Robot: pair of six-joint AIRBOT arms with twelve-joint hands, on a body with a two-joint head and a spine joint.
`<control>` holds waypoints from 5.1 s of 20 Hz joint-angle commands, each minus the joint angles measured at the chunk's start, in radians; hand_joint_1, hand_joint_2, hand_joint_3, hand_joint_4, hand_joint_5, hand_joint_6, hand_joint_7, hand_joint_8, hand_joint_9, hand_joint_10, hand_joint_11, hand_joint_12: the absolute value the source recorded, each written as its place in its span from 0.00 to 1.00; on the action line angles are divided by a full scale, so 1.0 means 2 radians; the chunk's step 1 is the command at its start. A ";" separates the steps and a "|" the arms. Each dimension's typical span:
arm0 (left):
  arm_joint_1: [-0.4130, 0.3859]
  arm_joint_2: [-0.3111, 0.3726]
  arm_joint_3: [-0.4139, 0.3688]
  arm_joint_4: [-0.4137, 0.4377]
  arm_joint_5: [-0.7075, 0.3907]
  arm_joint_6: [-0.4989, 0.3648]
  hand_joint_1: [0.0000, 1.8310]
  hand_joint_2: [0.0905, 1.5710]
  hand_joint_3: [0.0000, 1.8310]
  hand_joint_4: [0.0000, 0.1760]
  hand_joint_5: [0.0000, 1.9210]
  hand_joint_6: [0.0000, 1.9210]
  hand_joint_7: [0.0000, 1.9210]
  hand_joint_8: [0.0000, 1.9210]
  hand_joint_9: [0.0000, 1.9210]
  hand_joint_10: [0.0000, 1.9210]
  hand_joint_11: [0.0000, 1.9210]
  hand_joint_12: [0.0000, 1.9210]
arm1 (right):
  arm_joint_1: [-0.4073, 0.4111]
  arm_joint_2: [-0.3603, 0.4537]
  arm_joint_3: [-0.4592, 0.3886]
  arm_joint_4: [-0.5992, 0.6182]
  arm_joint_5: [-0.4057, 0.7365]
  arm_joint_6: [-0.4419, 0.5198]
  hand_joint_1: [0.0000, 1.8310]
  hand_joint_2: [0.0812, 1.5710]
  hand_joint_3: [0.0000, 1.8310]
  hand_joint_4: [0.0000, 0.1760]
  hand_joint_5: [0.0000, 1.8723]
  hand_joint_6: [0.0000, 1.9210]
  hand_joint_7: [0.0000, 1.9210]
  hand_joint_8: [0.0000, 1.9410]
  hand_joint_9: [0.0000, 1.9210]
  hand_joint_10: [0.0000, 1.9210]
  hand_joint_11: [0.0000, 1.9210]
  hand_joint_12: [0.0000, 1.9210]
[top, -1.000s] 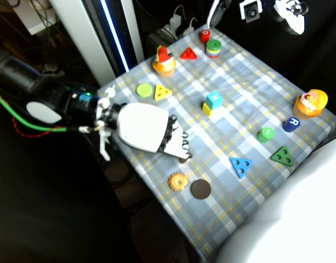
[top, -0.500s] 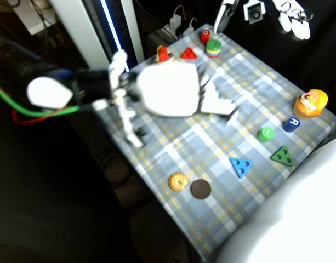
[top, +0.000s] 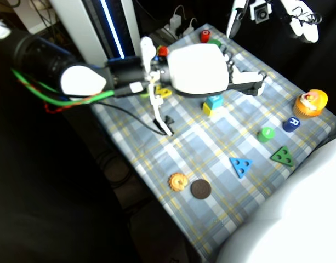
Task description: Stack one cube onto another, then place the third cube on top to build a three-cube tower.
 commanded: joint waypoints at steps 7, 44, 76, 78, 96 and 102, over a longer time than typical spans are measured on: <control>-0.007 -0.001 0.005 0.017 -0.058 -0.003 0.43 0.50 0.00 1.00 0.06 0.00 0.05 0.00 0.07 0.00 0.00 0.22 | -0.005 -0.011 0.014 0.023 0.034 0.007 0.63 0.67 0.00 0.00 0.56 0.45 0.45 0.01 0.36 0.02 0.00 0.67; -0.015 -0.010 0.012 0.015 -0.053 -0.003 0.41 0.50 0.00 1.00 0.08 0.00 0.07 0.00 0.08 0.00 0.00 0.28 | -0.015 -0.017 0.013 0.017 0.039 0.020 0.64 0.68 0.00 0.00 0.54 0.48 0.42 0.00 0.32 0.00 0.00 0.54; -0.016 -0.011 0.012 0.015 -0.053 -0.003 0.39 0.51 0.00 1.00 0.09 0.00 0.08 0.00 0.09 0.00 0.00 0.29 | -0.019 -0.016 0.015 0.012 0.031 0.025 0.62 0.69 0.00 0.00 0.53 0.50 0.41 0.00 0.30 0.01 0.00 0.57; -0.016 -0.011 0.012 0.015 -0.053 -0.003 0.39 0.51 0.00 1.00 0.09 0.00 0.08 0.00 0.09 0.00 0.00 0.28 | -0.019 -0.016 0.015 0.012 0.030 0.025 0.62 0.69 0.00 0.00 0.53 0.50 0.41 0.00 0.32 0.01 0.00 0.60; -0.016 -0.012 0.012 0.015 -0.054 -0.003 0.40 0.50 0.00 1.00 0.09 0.00 0.08 0.00 0.08 0.00 0.00 0.27 | -0.020 -0.024 0.025 0.012 0.025 0.025 0.59 0.69 0.00 0.02 0.52 0.52 0.38 0.00 0.31 0.00 0.00 0.59; -0.016 -0.012 0.012 0.015 -0.054 -0.003 0.40 0.50 0.00 1.00 0.09 0.00 0.08 0.00 0.08 0.00 0.00 0.27 | -0.020 -0.024 0.025 0.012 0.024 0.025 0.56 0.59 0.00 0.00 0.41 0.00 0.32 0.00 0.27 0.00 0.00 0.54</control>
